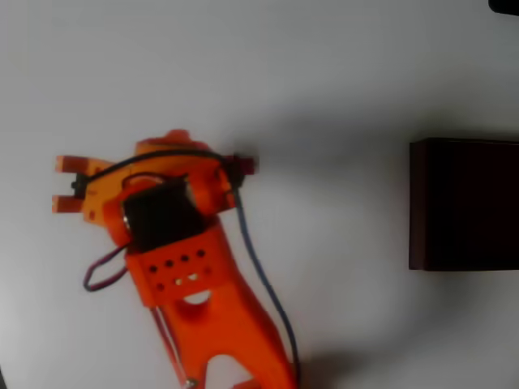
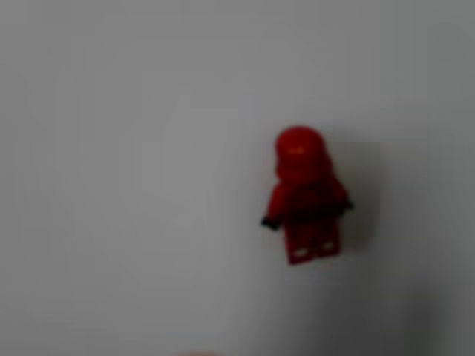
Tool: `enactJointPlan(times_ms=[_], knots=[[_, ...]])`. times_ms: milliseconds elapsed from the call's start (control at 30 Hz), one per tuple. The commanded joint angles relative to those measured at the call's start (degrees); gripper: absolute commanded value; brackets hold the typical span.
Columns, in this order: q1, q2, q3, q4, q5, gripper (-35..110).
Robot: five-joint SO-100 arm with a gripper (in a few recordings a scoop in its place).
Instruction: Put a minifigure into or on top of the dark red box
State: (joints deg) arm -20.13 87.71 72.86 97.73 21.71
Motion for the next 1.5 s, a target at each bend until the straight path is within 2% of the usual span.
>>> enactJointPlan(times_ms=[0, 533, 900, 1467], knots=[[2.5, 0.7, -1.3, 1.0, -1.5, 28], [10.9, -4.7, 4.9, 0.4, -3.3, 27], [6.3, -8.6, 1.1, 0.5, -0.4, 27], [1.9, -17.9, -6.7, 0.3, -1.8, 27]])
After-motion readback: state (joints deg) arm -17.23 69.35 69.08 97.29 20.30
